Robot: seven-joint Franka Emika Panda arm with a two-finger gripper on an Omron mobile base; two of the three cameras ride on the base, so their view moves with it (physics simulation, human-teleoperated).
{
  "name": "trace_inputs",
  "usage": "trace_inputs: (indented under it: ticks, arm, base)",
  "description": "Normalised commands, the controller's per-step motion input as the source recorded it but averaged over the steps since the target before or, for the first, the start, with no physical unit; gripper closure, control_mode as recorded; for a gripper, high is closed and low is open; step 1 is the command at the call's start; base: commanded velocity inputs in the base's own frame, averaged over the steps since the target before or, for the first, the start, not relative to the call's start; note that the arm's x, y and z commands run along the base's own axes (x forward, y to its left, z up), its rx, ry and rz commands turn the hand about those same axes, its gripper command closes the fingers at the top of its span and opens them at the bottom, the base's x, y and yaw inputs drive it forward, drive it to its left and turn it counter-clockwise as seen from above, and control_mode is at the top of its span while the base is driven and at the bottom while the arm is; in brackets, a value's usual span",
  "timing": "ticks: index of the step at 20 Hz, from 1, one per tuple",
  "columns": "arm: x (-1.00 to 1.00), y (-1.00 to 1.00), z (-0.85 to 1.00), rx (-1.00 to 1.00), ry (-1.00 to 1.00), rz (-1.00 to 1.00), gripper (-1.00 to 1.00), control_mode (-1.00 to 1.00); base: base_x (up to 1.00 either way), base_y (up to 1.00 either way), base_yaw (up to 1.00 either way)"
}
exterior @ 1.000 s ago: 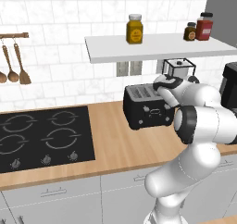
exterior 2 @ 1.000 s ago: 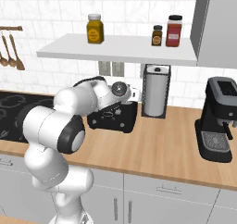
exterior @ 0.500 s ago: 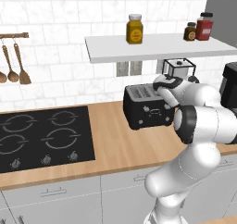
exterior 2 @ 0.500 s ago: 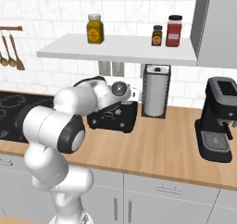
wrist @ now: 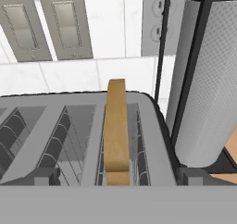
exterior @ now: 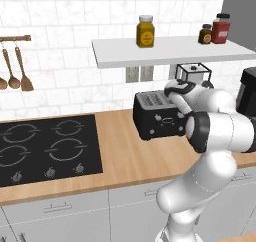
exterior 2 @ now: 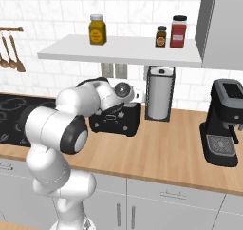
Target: Start the toaster. Once the lever pops up, take the bread to the plate on the dining counter.
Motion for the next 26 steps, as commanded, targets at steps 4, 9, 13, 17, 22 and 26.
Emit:
trace_inputs:
  ticks: [4, 9, 13, 17, 22, 26]
  arm:
    - [0.12, 0.0, 0.0, 0.0, 0.0, 0.0, -1.0, -1.0]
    - [0.02, 0.0, 0.0, 0.0, 0.0, 0.0, -1.0, -1.0]
    - [0.0, 0.0, 0.0, 0.0, 0.0, 0.0, -1.0, -1.0]
    - [0.04, 0.0, 0.0, 0.0, 0.0, 0.0, -1.0, -1.0]
    - [0.03, 0.0, -0.05, 0.0, 0.0, 0.0, -1.0, -1.0]
    - [0.0, 0.0, -0.01, 0.0, 0.0, 0.0, -1.0, -1.0]
  base:
    - [0.0, 0.0, 0.0]
    - [0.0, 0.0, 0.0]
    - [0.0, 0.0, 0.0]
    - [0.0, 0.0, 0.0]
    - [0.0, 0.0, 0.0]
    - [0.0, 0.0, 0.0]
